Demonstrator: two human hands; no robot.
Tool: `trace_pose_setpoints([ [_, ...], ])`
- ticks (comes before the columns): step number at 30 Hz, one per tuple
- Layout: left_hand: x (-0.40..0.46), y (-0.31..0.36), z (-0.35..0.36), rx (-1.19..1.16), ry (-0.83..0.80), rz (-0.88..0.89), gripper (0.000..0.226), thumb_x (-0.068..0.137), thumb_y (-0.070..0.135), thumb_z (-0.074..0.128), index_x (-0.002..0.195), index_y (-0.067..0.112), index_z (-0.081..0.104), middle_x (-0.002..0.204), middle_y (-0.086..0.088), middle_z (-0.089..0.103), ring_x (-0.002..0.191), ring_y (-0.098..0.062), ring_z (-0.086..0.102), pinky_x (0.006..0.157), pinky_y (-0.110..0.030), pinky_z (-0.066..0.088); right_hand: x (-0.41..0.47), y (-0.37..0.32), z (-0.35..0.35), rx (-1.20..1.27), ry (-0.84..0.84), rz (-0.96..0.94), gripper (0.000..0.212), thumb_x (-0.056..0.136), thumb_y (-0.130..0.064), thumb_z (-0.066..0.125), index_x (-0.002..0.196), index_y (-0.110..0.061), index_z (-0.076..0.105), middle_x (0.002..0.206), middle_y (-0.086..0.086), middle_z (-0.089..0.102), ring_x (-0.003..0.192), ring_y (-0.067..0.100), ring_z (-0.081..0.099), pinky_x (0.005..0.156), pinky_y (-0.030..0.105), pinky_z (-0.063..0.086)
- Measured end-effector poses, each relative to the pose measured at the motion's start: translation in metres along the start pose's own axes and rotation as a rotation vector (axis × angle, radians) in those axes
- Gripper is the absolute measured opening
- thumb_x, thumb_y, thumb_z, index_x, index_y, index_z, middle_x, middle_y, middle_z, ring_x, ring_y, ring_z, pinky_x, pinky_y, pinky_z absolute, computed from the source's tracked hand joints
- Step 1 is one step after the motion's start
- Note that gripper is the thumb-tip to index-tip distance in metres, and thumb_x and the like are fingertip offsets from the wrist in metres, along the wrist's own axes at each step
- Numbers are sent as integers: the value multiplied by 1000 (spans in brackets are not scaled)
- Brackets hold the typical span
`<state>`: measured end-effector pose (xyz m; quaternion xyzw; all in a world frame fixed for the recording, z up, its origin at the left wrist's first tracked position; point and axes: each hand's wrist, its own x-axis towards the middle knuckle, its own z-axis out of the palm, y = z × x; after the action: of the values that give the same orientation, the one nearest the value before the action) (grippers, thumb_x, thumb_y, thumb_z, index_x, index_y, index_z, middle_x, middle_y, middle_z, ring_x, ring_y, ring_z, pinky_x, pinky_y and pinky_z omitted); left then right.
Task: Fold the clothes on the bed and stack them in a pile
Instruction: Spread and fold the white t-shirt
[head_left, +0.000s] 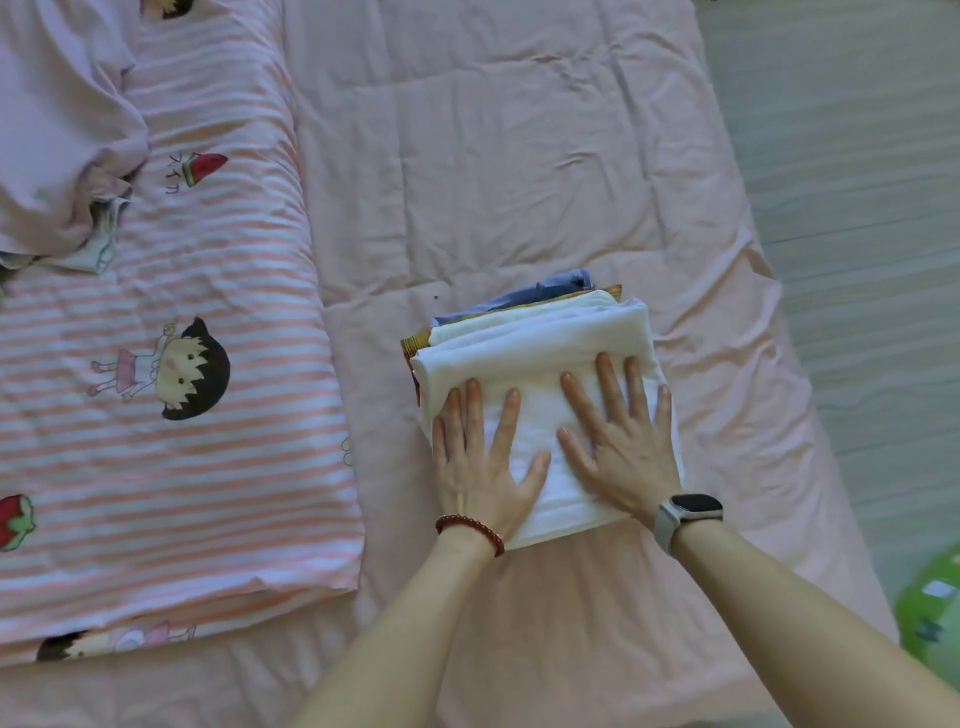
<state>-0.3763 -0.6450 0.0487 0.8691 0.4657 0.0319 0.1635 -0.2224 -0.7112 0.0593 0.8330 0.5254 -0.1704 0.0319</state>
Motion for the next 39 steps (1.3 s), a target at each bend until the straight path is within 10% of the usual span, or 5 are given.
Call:
trace_pose_setpoints([
  [7,8,-3,4,-16,-143,-27,75,87,61,39,140,40,-9,155,-5,-14,143,-26,-14,114,-40,-10,8,2,4,12,-21,20,60,91,-59,21,142,-44,-6,155,-5,-18,144,24,-14,112,56,-3],
  [18,-35,-48,-121,-240,94,-95,56,82,15,62,135,6,46,143,-20,38,134,-35,33,109,-43,27,-63,-103,-73,388,262,29,40,90,-7,50,130,-8,51,140,13,44,136,30,31,111,50,21],
  [23,-105,-141,-177,-102,176,-164,46,70,4,70,115,1,62,119,-20,59,110,-37,56,89,-46,46,-105,-193,-76,398,172,-135,39,89,-8,50,128,-10,53,121,8,58,114,27,51,94,36,36],
  [39,-370,-498,-318,-21,92,-712,47,95,30,37,141,25,34,146,6,34,132,-13,32,109,-31,25,-197,-580,-10,226,-146,-475,40,98,-32,35,137,-26,40,139,-7,44,128,15,38,101,28,29],
])
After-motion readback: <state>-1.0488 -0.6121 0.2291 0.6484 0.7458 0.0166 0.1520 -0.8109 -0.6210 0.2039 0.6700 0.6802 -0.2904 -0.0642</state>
